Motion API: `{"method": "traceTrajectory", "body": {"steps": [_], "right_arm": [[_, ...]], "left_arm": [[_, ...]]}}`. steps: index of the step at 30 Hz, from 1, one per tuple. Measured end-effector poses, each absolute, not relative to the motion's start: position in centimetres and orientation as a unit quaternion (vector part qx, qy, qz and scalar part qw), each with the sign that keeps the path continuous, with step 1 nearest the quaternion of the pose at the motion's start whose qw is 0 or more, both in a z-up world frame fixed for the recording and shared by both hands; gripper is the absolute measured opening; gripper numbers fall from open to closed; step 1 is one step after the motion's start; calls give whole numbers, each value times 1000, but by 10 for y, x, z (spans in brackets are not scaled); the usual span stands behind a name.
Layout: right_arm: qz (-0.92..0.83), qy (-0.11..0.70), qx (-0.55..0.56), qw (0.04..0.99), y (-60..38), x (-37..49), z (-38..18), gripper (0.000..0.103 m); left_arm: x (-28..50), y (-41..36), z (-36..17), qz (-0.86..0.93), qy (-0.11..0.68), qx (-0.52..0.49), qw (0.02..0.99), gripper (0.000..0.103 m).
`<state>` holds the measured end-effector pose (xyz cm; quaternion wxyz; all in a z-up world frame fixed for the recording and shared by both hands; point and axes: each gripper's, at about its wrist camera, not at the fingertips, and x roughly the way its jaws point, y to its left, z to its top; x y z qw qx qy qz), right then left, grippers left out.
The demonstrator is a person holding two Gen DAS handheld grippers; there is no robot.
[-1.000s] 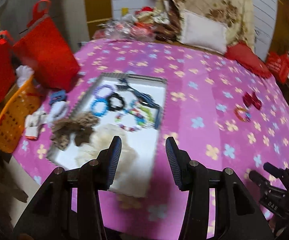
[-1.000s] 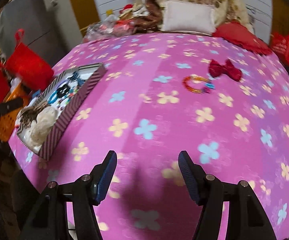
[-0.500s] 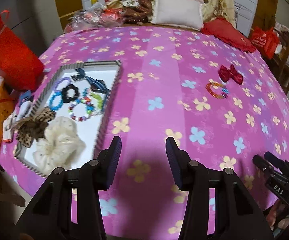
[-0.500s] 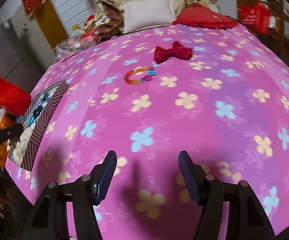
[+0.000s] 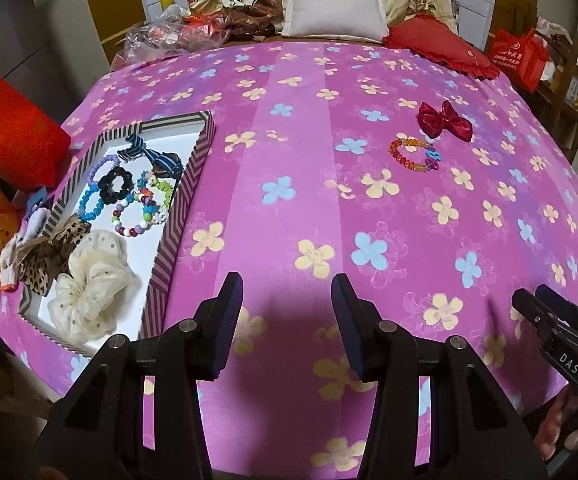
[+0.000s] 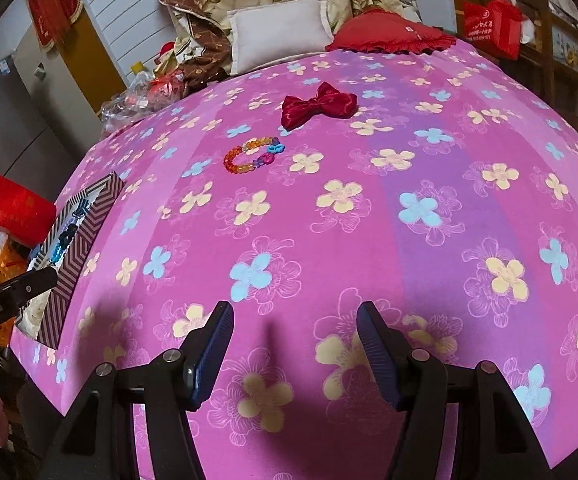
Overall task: Organize jewelry
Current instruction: 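Open both tools in the tray and withdraw toward the red bow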
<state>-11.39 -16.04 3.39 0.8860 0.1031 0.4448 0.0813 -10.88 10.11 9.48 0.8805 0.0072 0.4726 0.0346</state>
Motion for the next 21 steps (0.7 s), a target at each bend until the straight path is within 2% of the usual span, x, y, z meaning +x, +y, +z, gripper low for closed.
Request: {"method": "traceTrajectory", "body": {"steps": [12,21], "right_arm": [[55,441,92,891,-169,-117,41,62],[26,431,90,898,-189,-131,51,62]], "left_arm": [[-98,96,81,17,483,-4,875,45],[-90,64,69,-27,502,4,865,45]]}}
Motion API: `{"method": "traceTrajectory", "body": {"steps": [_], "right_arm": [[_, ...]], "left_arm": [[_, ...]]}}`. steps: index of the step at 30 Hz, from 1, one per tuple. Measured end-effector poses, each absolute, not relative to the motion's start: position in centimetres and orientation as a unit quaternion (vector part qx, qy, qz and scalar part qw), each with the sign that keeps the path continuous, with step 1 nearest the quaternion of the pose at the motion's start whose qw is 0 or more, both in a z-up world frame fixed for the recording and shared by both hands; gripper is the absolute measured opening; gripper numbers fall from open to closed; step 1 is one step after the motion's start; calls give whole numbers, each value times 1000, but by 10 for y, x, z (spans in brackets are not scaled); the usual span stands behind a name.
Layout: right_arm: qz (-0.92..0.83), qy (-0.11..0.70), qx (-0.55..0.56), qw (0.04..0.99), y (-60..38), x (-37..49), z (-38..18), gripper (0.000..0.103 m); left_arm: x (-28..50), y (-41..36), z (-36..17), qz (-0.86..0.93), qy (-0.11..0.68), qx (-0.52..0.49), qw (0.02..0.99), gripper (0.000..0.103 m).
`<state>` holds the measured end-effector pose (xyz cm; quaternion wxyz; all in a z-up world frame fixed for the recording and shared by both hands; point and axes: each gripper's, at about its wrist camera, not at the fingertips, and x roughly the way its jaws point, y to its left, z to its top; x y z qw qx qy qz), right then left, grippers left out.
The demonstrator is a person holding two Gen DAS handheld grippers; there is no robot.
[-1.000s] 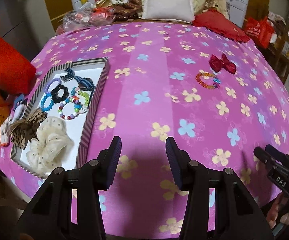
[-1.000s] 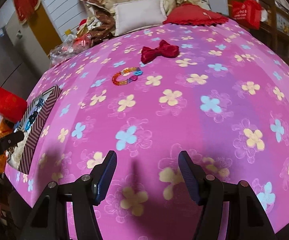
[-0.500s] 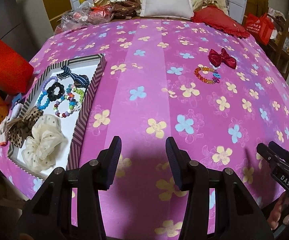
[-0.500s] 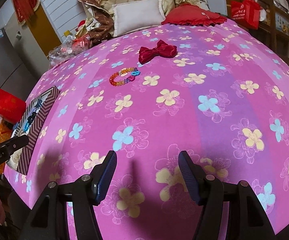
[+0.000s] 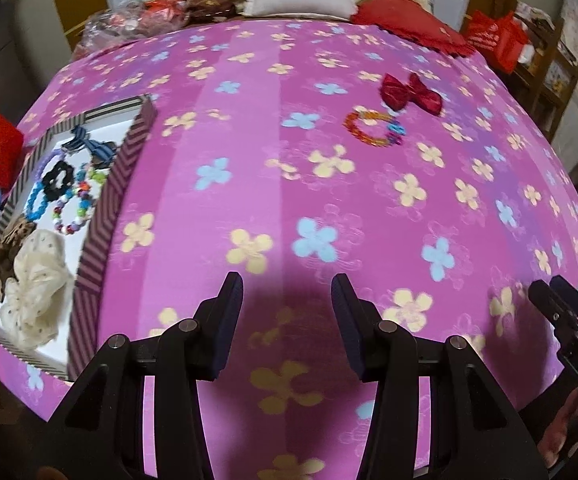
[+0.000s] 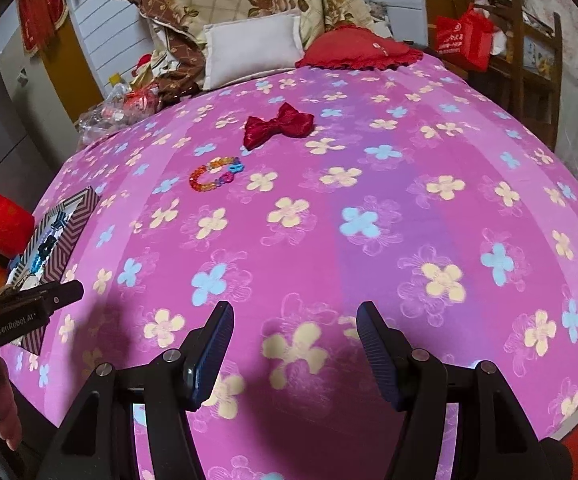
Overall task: Organize jewelry
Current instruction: 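Open both tools in the tray and withdraw toward the red bow, then grasp the orange bead bracelet with left tool while right tool grasps the red satin bow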
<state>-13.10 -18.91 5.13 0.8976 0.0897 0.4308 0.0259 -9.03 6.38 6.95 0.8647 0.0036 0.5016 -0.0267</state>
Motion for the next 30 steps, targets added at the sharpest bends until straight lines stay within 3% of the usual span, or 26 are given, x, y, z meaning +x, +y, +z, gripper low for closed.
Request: {"method": "traceTrajectory", "body": {"steps": [15,30], "right_arm": [[31,442,95,891,-196,-110,50,62],[62,469,135,871,-208,56,51,62]], "left_arm": [[-71,58,71,-37,499,8,866,45],[65,39,53,-122,521,-63,843,45]]}}
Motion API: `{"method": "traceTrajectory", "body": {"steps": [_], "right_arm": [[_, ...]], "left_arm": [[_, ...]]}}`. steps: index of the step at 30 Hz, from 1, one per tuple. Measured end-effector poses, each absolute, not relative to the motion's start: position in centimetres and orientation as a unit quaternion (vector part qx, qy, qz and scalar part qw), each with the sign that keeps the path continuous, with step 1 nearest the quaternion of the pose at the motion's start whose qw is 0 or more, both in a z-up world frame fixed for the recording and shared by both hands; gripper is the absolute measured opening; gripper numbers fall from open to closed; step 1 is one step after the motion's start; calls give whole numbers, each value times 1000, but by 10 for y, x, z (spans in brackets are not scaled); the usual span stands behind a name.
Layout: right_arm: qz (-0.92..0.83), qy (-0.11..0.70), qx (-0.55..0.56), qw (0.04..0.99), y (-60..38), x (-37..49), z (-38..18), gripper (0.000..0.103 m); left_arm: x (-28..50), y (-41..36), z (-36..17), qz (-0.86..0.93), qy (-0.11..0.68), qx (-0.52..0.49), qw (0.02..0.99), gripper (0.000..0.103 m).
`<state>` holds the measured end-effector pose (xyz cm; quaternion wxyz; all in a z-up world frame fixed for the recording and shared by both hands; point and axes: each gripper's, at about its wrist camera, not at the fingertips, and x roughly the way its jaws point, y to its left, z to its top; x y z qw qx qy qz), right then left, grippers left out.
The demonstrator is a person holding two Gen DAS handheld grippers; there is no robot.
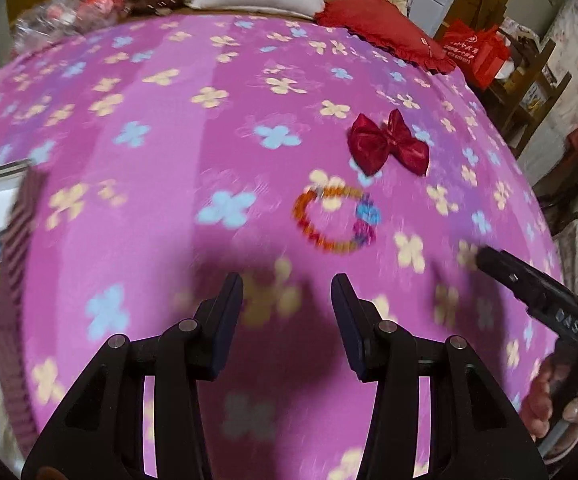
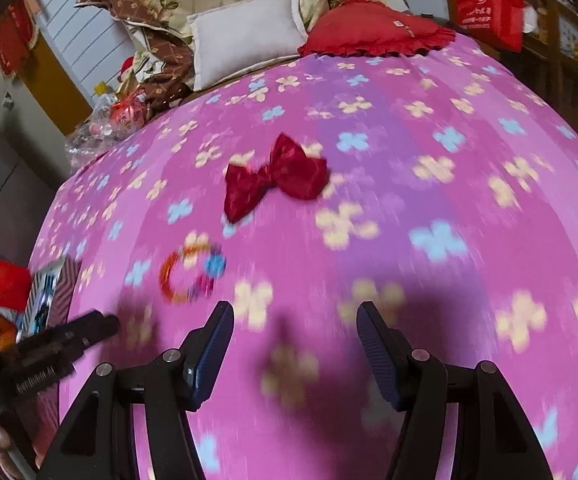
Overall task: Organize jewelry
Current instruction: 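Grasp the orange bead bracelet with left tool while right tool grasps the red satin bow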
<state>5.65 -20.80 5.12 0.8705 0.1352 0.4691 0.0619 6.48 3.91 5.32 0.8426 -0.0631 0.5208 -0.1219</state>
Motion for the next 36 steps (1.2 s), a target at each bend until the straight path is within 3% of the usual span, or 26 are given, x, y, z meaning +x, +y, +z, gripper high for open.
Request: {"method": "traceTrajectory", "body": {"steps": [12,19,20,21,22,24,25,26,27,28,29,36], "right_arm": [[66,501,214,836,-206,174,19,62],[46,503,164,847,-181,205,22,67],[43,504,156,849,-178,207,22,71],[39,506,140,850,-173,210,21,74],[30,510,112,852,-164,214,21,74],[20,514,64,855,-149,218,20,74],[15,513,40,857,-142,218,18,71],[11,508,20,861,-136,217,19,54],[26,501,18,865,-132,213,21,28],[42,500,26,865,-131,211,23,14],[47,503,39,862,-131,207,26,8],[65,477,88,872,-147,157,56,7]], "left_arm": [[119,30,26,-170,533,-98,823,43],[117,13,26,-159,513,-58,841,43],[115,8,26,-152,509,-44,846,42],[113,3,24,-140,504,-24,852,22],[112,-1,23,-126,502,-5,856,10],[108,-4,22,-124,501,-2,857,8],[107,-2,22,-129,504,-12,854,8],[106,1,22,-131,510,-24,850,8],[105,4,22,-132,514,-32,847,8],[103,6,23,-134,517,-39,845,8],[101,10,25,-136,517,-45,844,8],[62,42,63,-149,497,-97,850,8]]}}
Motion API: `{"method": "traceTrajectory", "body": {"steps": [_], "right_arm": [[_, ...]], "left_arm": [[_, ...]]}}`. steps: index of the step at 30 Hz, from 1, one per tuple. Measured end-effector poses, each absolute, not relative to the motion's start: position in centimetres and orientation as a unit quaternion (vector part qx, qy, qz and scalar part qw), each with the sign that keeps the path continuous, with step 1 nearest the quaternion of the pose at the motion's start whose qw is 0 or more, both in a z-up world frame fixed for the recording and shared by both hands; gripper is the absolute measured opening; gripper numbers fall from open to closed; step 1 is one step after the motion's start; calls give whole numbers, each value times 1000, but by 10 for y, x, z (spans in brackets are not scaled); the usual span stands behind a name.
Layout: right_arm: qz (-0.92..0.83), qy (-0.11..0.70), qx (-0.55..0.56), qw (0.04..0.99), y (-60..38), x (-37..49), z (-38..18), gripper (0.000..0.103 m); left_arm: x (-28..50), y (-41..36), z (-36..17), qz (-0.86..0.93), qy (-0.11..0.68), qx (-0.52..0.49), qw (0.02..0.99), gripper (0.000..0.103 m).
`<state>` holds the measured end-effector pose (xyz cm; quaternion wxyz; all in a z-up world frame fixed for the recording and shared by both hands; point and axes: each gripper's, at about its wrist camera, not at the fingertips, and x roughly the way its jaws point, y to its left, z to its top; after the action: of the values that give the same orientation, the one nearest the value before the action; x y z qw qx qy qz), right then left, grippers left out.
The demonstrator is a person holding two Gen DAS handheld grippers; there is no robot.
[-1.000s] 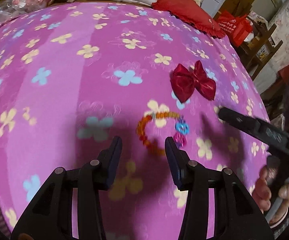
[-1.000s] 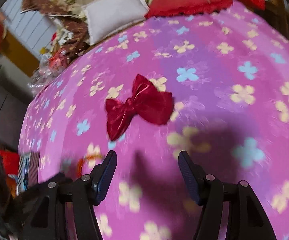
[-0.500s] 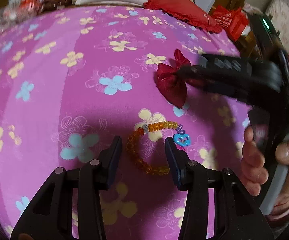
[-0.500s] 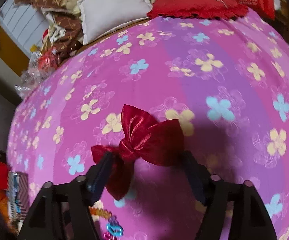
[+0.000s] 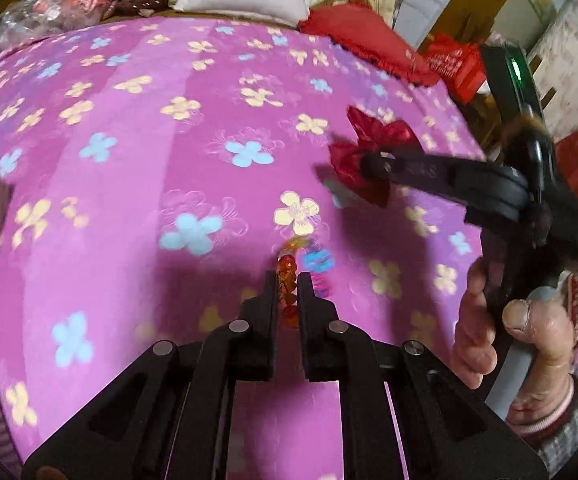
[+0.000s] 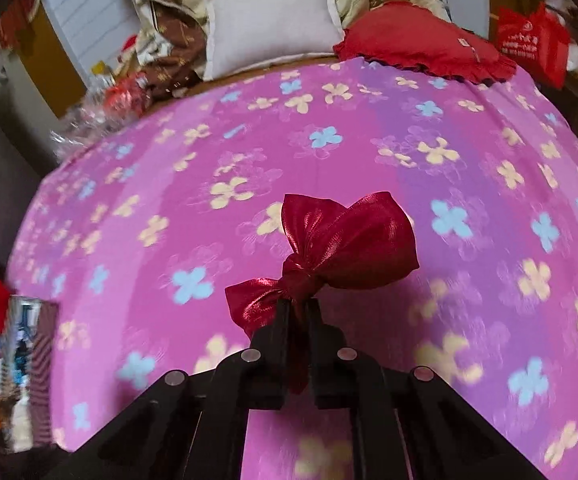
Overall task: Organize jewelry
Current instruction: 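Grasp the orange bead bracelet with left tool while right tool grasps the red satin bow, then carry the orange bracelet and red bow into the tray with both tools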
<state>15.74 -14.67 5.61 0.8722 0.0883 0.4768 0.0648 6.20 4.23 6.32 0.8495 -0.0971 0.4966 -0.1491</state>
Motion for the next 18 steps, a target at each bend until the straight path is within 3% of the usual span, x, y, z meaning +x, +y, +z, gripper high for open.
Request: {"method": "traceTrajectory", "body": {"steps": [18], "right_arm": [[179,449,44,874,-37,19,110,7]], "left_arm": [[-49,176,147,-62,432,-120,892,8]]}}
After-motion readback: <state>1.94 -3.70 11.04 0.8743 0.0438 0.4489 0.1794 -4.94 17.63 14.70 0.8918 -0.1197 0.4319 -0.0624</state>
